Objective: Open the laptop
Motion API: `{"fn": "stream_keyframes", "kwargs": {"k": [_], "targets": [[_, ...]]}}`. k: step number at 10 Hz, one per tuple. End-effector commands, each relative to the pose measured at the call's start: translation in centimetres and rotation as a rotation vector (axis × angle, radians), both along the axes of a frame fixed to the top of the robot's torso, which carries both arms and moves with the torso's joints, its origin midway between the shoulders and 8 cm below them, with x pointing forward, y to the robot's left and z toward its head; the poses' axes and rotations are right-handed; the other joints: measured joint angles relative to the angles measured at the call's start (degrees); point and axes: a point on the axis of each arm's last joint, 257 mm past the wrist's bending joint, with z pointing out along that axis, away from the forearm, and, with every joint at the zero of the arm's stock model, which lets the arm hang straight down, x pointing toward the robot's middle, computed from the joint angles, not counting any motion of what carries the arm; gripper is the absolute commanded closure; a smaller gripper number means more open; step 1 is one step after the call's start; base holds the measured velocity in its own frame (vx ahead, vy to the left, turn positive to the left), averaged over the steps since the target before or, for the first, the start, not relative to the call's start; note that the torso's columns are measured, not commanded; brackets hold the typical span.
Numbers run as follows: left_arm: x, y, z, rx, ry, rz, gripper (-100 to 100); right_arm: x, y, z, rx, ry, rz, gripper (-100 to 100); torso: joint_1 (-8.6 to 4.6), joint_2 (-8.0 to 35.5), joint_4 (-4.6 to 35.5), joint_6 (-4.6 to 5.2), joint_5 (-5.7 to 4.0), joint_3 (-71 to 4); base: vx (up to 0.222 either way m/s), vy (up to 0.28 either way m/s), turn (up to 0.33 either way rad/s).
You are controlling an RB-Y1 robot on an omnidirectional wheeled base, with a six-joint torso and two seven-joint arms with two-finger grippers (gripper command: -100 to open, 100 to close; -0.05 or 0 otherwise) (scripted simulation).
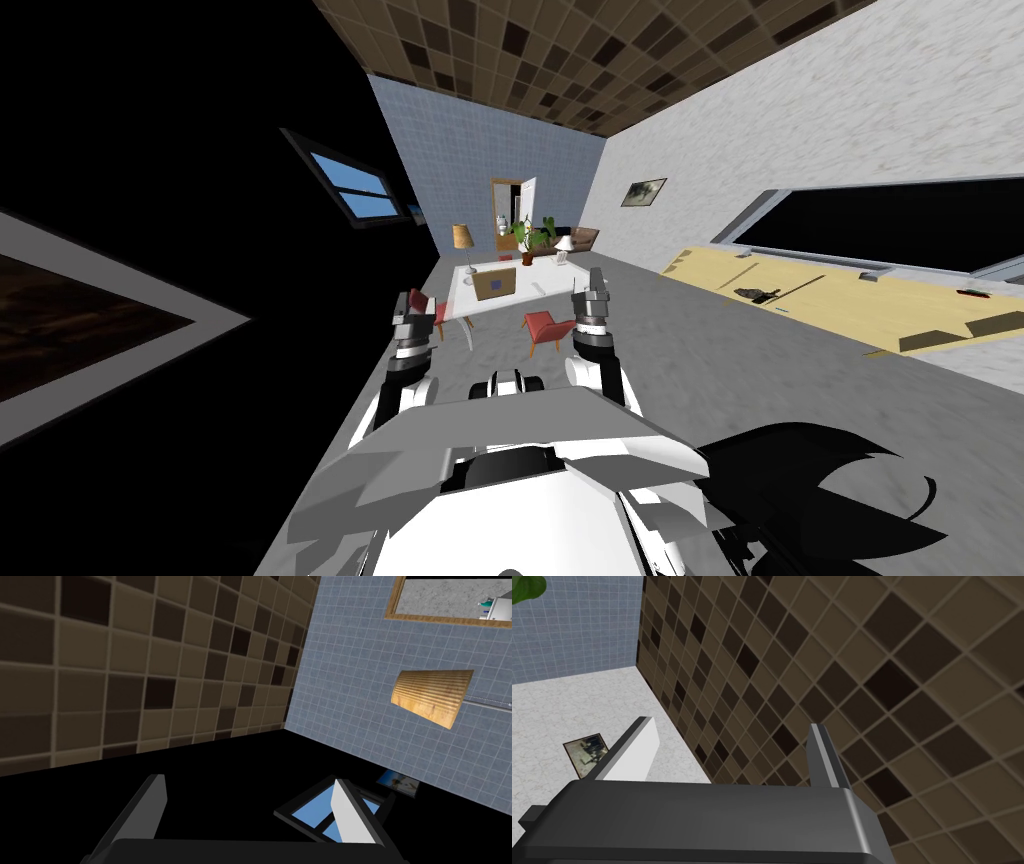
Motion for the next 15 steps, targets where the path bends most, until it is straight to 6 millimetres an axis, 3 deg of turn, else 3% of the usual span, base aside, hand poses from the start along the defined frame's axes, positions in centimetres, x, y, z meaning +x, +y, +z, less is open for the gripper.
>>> {"fn": "stream_keyframes", "kwargs": {"k": [1,15], "targets": [[1.4,0.4,-1.6,0.030,0.031,0.001,-100,0.0,0.0,0.0,0.000,0.000,0.000,0,0.00,0.01,0.01,0.00,0.00,0.00,-0.006,0.016,-0.008],[8.6,4.9,-7.9,0.142,0.164,0.073,-100,0.0,0.0,0.0,0.000,0.000,0.000,0,-0.02,0.01,0.01,0.00,-0.01,0.00,-0.006,0.014,-0.023]]}}
